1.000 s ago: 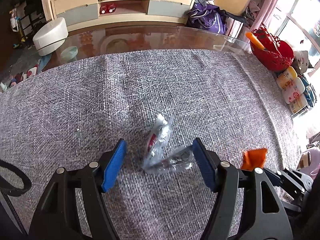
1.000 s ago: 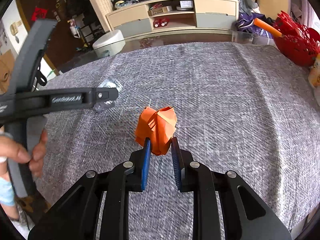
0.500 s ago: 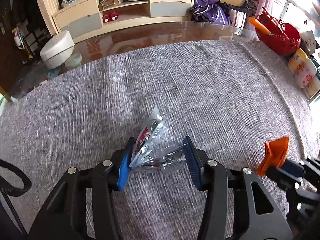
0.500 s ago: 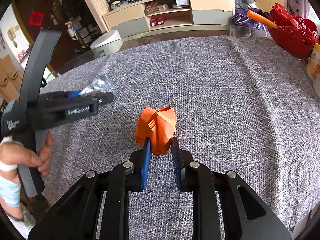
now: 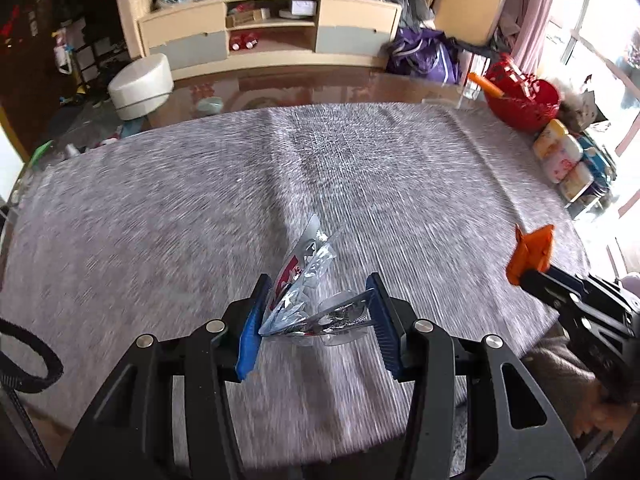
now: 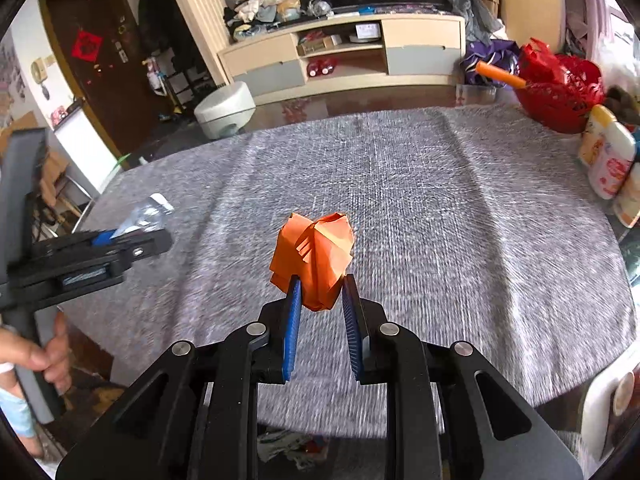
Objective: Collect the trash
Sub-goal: 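Lower the orange item and silver packet into the black bin and open both tools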
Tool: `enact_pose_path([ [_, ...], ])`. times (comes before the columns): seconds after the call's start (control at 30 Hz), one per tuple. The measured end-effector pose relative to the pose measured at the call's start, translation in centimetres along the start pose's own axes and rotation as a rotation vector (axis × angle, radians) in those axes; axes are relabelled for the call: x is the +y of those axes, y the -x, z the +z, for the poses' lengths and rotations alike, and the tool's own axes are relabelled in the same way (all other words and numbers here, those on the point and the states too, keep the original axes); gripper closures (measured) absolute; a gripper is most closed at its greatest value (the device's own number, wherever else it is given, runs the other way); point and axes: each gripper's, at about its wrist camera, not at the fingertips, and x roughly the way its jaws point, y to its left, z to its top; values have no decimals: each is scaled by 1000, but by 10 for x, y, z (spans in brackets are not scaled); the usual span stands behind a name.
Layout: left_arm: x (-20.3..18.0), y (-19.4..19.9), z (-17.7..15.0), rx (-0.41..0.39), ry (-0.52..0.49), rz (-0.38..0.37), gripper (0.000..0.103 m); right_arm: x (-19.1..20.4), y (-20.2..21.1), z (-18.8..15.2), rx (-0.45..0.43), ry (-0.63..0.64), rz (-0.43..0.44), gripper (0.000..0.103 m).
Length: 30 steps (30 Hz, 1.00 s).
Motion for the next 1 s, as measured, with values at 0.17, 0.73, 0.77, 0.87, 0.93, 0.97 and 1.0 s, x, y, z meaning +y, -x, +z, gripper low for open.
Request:
enact_pose_path([
  [0.17,-4,59,-42,-49,3,10,57,14,31,-19,-18,34,-3,81],
  [0.73,-22,106,-178,-39,11,-7,57,49,71,-112,22,120,19,81],
  [0.77,-23,101,-186,-25,16,-12,57,50,69,-117,32,121,18,81],
  [0.87,-22,88,-204,10,26,-23,57,54,61,-132,63,127,19,81],
  [0.93,-22,79,-215,32,31,-30,57,55,52,-142,90,126,21,81],
  [0.97,-22,75,-220,44,34,-33,57,55,48,-146,103,124,23,81],
  [1.0,-22,70,-223,55,36,-36,57,55,42,-151,122,119,30,81],
])
